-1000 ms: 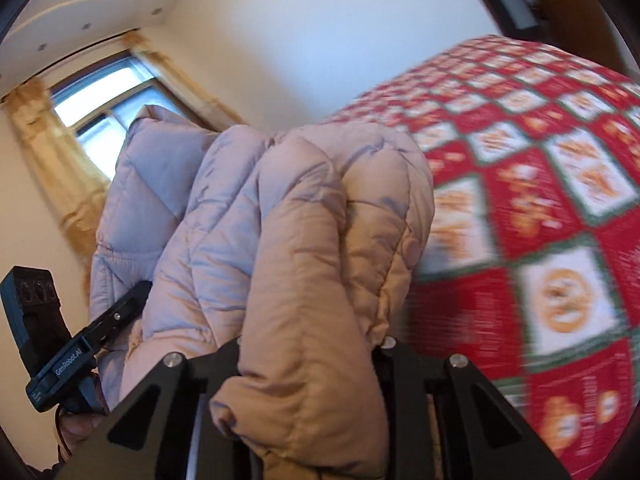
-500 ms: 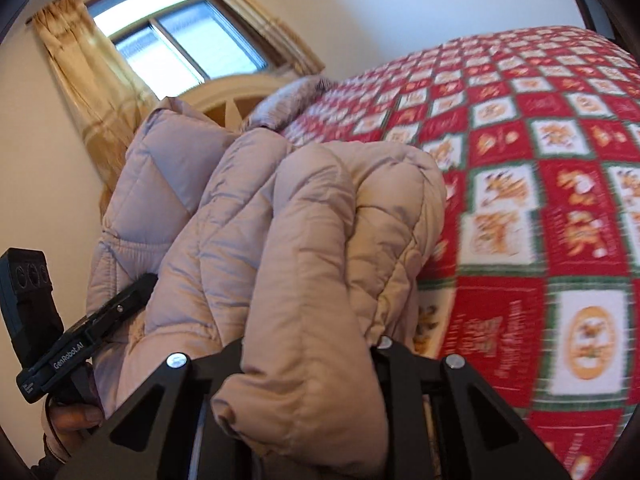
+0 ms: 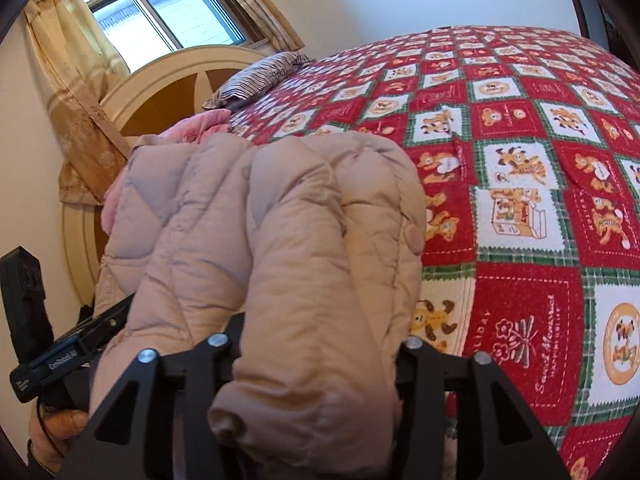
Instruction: Fold large clothes
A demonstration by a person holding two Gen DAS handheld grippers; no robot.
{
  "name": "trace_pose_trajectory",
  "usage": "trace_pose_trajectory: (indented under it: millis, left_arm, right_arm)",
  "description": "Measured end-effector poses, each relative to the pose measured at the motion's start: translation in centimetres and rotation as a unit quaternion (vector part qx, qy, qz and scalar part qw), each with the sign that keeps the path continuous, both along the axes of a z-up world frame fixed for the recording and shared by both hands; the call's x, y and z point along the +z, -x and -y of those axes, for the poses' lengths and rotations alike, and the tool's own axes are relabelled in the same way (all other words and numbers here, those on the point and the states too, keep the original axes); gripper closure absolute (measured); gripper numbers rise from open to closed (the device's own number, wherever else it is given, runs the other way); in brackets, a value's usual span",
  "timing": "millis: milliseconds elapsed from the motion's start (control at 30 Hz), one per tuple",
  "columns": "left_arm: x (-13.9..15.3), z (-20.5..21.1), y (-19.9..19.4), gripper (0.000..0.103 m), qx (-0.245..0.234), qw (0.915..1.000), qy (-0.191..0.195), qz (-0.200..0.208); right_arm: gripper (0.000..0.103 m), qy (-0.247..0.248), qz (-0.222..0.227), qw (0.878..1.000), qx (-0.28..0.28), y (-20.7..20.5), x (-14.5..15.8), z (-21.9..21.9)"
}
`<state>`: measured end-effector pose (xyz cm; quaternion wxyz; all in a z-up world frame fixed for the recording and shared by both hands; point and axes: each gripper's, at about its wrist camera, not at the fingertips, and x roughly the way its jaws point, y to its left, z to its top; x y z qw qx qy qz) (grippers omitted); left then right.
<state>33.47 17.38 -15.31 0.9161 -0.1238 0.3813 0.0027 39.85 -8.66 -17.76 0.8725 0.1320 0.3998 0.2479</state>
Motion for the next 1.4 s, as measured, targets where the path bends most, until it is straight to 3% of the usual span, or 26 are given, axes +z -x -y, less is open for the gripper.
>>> trace_pose_trajectory:
  millis: [367,433,500,567,667,767,933,1400]
  left_arm:
    - [0.5,0.0,0.4,0.001,0.016,0.9997,-0.016,-0.004]
    - [2.9,0.0,2.1,0.001,0.038,0.9983,-0.043,0.012]
    - [6.9,0.3,5.5,0.001,0.04,0.995,-0.062,0.068]
    - [9.6,0.5,8.3,0.001,0.037,0.9919,-0.072,0.099]
    - [12.8,0.5,12.4,0.001,0.037,0.9878,-0.074,0.132]
    - [14.7,0.5,15.2,0.001,0.038,0.9854,-0.072,0.15]
    - [16.5,1.1,18.3,0.001,0.033,0.981,-0.072,0.177]
    - [17.0,1.0,20.2,0.001,0.023,0.9785,-0.061,0.196]
  right_arm:
    - [0.038,0.038,-0.002,0.999,-0.012,-0.8,-0.8,-0.6]
    - [0.034,0.06,-0.001,0.998,-0.018,-0.7,0.2,-0.7]
    - [0.029,0.079,0.002,0.996,-0.034,0.2,2.2,-0.2]
    - [0.015,0.083,0.041,0.994,-0.052,2.8,5.9,0.9]
    - [0.003,0.08,0.11,0.989,-0.048,6.9,10.0,1.9]
    - [0.003,0.089,0.15,0.984,-0.038,11.1,12.9,1.9]
    - [0.002,0.095,0.195,0.976,-0.035,16.2,15.1,2.1]
    - [0.0,0.091,0.227,0.969,-0.044,19.7,16.6,2.8]
